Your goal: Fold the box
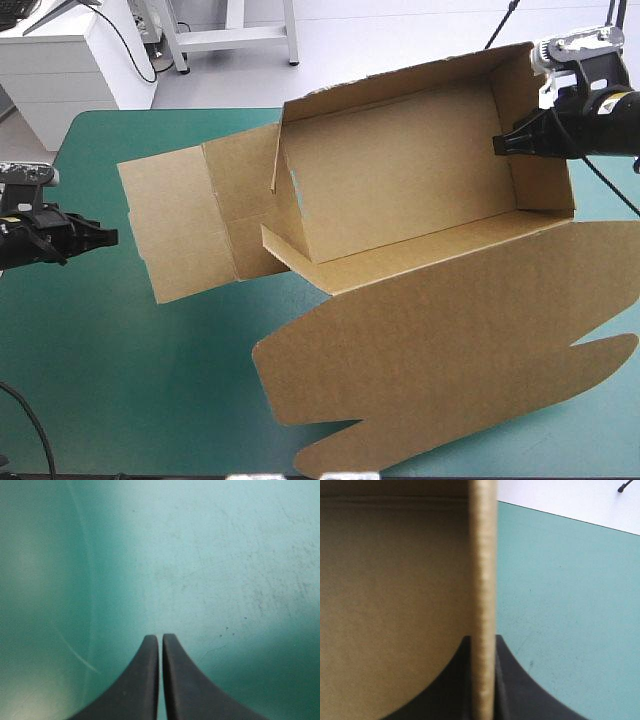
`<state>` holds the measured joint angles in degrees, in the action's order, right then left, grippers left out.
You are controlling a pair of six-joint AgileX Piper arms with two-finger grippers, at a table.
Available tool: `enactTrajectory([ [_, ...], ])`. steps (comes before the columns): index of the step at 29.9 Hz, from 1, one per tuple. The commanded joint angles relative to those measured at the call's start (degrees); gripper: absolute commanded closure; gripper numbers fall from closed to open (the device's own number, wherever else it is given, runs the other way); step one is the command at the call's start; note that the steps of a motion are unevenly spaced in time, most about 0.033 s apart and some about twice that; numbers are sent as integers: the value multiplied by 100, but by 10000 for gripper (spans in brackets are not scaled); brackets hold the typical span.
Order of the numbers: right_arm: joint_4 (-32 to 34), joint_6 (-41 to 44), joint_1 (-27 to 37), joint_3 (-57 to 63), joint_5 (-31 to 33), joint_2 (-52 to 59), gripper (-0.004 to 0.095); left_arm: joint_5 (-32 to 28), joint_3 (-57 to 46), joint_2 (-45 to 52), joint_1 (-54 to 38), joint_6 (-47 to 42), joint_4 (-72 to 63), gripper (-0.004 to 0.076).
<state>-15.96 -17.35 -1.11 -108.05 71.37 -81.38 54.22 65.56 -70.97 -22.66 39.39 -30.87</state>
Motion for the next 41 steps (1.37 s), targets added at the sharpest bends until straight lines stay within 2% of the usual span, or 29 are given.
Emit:
enactTrajectory([
  [1, -334, 1, 48, -137, -192, 213, 932, -497, -150, 27, 3, 662, -1122, 708],
  [6, -561, -51, 48, -137, -295, 213, 932, -111, -209, -283, 3, 1446, -2363, 708],
  [11, -876, -114, 48, -137, -453, 213, 932, 768, -209, -620, 27, 2383, -3669, 708],
  [16, -993, -142, 48, -137, -532, 147, 931, 1379, -209, -745, 269, 2851, -4344, 708],
  [29, -1022, -144, 48, -137, -749, -138, 929, 2006, -186, -745, 919, 2850, -5308, 708],
  [41, -1008, -94, 25, -137, -1035, -381, 929, 2006, -186, -745, 1112, 2740, -5672, 705],
])
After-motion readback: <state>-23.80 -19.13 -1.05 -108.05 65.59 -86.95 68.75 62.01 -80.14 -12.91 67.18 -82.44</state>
